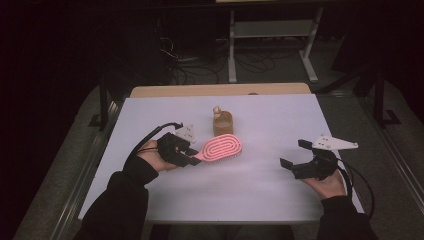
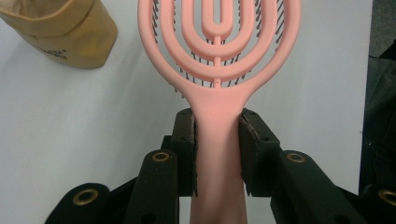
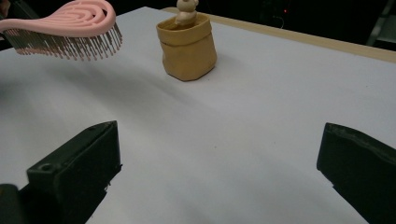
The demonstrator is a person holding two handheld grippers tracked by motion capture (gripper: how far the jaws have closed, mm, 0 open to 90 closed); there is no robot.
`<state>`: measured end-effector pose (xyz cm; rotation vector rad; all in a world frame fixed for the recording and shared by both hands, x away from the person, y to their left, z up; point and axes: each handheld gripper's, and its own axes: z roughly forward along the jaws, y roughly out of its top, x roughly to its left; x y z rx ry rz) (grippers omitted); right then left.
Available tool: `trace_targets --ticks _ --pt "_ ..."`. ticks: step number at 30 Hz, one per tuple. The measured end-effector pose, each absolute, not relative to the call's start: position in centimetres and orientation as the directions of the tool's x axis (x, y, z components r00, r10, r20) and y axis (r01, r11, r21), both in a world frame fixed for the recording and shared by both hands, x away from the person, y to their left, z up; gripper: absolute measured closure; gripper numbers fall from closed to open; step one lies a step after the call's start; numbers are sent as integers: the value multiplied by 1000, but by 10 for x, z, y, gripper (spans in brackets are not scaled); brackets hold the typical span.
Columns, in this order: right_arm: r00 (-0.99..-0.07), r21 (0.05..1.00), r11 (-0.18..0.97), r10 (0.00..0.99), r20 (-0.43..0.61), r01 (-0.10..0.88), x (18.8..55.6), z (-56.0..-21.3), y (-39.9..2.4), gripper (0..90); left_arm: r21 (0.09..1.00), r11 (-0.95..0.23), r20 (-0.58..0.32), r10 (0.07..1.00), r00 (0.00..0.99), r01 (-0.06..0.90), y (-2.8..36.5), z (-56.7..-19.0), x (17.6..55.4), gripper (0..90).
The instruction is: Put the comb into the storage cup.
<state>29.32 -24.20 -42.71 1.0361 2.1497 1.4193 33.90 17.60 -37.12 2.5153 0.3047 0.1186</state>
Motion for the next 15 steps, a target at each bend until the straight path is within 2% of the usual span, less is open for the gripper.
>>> trace_targets --ticks 7,15 --pt "-666 904 212 739 100 371 295 -418 -241 0 573 -801 50 243 969 171 174 -356 340 688" --pt "-707 905 204 695 134 372 305 -389 -234 0 592 -792 81 246 966 152 172 -343 339 688"
